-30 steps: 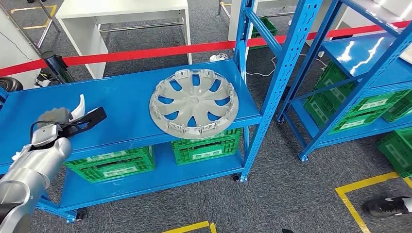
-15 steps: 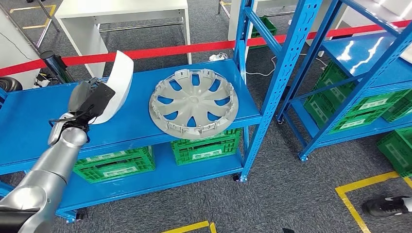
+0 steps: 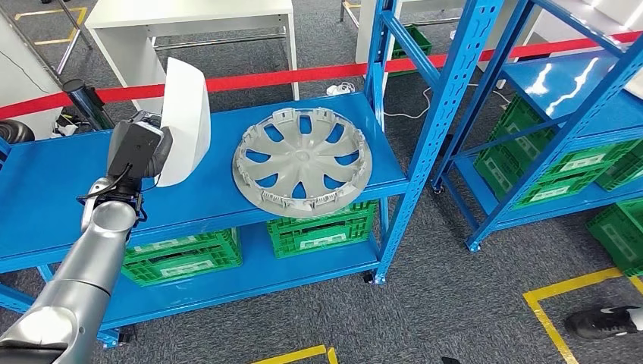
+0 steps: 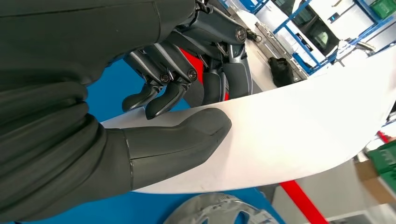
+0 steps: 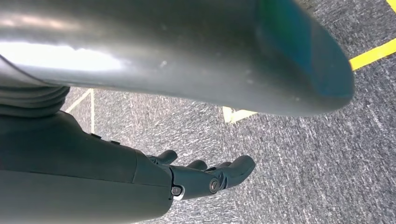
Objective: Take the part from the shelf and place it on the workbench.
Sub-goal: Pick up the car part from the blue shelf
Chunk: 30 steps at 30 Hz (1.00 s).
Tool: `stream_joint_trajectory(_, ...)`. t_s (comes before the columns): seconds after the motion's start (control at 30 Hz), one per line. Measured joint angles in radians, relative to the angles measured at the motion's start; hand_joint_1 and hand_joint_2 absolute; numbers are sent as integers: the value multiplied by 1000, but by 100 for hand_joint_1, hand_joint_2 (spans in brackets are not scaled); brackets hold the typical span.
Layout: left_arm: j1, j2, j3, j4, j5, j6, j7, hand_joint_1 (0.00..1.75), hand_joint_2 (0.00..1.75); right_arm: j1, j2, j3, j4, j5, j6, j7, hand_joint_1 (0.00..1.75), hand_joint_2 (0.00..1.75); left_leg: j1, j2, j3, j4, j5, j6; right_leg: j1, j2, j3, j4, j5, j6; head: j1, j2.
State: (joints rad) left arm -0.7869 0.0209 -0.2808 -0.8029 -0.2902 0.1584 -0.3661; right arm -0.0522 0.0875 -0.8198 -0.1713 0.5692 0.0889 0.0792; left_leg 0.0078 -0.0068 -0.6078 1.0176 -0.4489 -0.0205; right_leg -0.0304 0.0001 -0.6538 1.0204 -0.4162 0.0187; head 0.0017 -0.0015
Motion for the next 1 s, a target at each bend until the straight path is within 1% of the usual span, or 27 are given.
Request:
stream_joint_trajectory(0.1,21,5,-1,-38,77,-20,-13,175,175,0,-1,0,0,7,2,1,0,0,0,0,0,0,0,0,0,0,0,0,0,0,0,0)
stream_joint_trajectory(0.2,45,11,2,-84,200,-85,-37,175,175,0,-2,0,0,12,4,0,0,0,0,0,0,0,0,0,0,0,0,0,0,0,0,0)
stream_joint_trajectory(0.4,108,21,15,-229,439,-207,-48,175,175,0,-3,0,0,23,9,1,0,0,0,0,0,0,-1,0,0,0,0,0,0,0,0,0)
stream_joint_trajectory(0.57,142,28,26,-307,474,-232,-49,175,175,0,-4,0,0,24,10,1,0,0,0,0,0,0,-1,1,0,-1,0,0,-1,1,0,0)
stream_joint_trajectory(0.77,156,33,31,-342,481,-236,-49,175,175,0,-4,0,0,24,10,1,0,0,0,0,0,0,-1,1,0,-1,0,0,-1,1,0,0)
stream_joint_trajectory(0.9,167,39,33,-365,553,-290,-59,175,175,0,-4,0,0,28,14,0,0,0,0,0,0,0,-1,1,0,-1,0,0,-1,1,0,0)
stream_joint_trajectory(1.0,190,45,35,-415,609,-320,-68,175,175,0,-6,0,0,30,17,0,0,0,0,0,0,0,-1,1,0,0,0,0,-1,1,0,0)
